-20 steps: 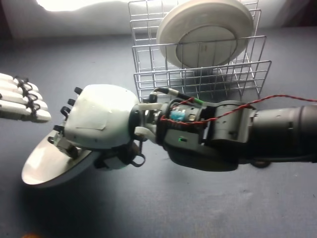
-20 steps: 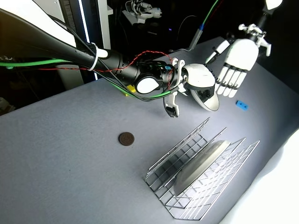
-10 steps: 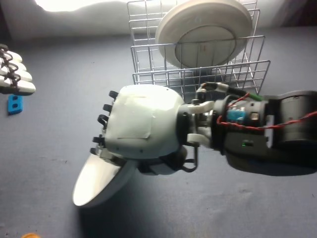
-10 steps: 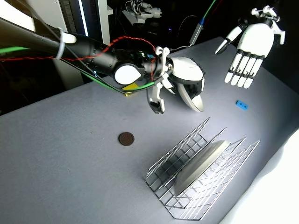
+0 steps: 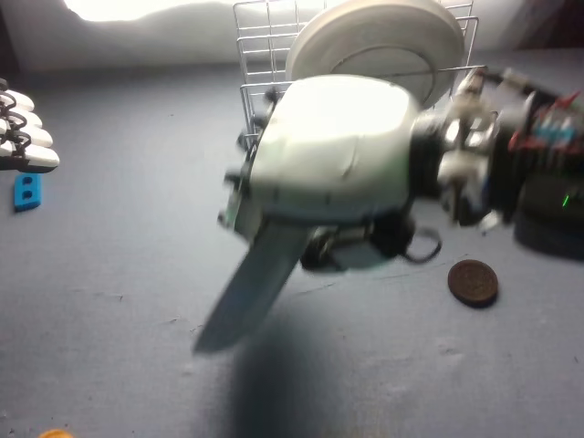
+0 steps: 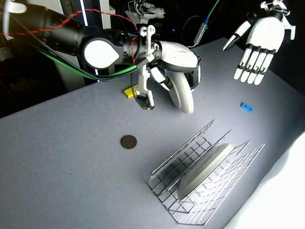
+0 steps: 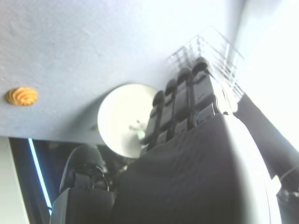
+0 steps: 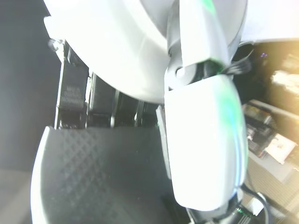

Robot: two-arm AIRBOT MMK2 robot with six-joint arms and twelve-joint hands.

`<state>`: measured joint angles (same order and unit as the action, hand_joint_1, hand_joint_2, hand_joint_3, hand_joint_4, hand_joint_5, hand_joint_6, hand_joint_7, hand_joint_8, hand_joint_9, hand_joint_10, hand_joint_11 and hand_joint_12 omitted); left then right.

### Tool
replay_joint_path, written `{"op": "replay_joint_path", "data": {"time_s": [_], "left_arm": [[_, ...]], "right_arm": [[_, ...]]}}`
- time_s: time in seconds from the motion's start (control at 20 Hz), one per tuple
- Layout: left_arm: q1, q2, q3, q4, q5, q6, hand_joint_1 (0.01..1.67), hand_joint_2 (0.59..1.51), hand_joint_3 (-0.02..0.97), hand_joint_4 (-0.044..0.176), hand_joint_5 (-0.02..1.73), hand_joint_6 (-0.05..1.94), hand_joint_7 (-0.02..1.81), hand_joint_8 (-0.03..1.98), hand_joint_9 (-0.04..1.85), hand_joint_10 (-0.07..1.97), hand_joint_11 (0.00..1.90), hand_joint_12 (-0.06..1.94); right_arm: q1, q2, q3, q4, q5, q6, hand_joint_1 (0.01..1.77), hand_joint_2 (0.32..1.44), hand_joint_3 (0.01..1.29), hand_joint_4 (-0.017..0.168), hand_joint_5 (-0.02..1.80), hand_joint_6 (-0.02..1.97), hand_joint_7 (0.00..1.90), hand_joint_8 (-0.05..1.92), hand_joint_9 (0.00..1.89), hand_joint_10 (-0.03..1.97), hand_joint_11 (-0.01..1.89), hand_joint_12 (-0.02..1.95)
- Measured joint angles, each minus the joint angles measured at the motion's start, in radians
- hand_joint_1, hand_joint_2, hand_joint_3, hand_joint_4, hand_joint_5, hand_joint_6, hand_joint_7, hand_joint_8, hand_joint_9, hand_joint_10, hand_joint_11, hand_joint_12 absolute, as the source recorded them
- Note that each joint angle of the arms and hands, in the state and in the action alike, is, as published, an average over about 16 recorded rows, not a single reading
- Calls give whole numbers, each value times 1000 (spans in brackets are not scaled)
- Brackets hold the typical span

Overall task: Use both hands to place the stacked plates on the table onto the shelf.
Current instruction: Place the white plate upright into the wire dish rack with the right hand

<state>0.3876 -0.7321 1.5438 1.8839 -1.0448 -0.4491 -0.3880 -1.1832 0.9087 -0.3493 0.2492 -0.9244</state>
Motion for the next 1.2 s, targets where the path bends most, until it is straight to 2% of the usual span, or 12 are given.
{"op": "replay_joint_path", "data": {"time_s": [0.3, 0.55, 0.8, 1.05, 1.2], "left_arm": [[0, 1, 2, 4, -1, -2, 17, 1220, 20, 1, 18, -6, 20, 19, 20, 13, 16, -10], [0, 1, 2, 5, -1, -2, 17, 1220, 20, 1, 20, -6, 19, 18, 19, 14, 16, -10], [0, 1, 1, 5, -1, -3, 17, 1220, 20, 1, 22, -6, 19, 18, 15, 14, 16, -10], [0, 1, 1, 5, 0, -3, 17, 1220, 21, 2, 22, -6, 19, 18, 14, 14, 16, -10], [-1, 1, 1, 5, 0, -3, 17, 1219, 21, 2, 22, -6, 19, 18, 13, 14, 17, -10]], "right_arm": [[110, 97, -28, -9, -64, 180, 1306, 949, 12, 6, 1007, 966, 1069, 772, 1169, 450, 967, 999], [189, 143, -14, -144, -70, 469, 1306, 951, 12, 3, 1001, 971, 1063, 774, 1188, 392, 965, 996], [246, 165, 7, -294, -64, 762, 1301, 953, 13, 5, 1001, 957, 1081, 765, 1202, 312, 966, 990], [284, 172, 40, -441, -70, 1042, 1317, 953, 13, 2, 1000, 929, 1104, 734, 1193, 474, 968, 991], [301, 173, 61, -473, -88, 1137, 1335, 953, 13, -1, 986, 936, 1101, 741, 1163, 631, 965, 998]]}}
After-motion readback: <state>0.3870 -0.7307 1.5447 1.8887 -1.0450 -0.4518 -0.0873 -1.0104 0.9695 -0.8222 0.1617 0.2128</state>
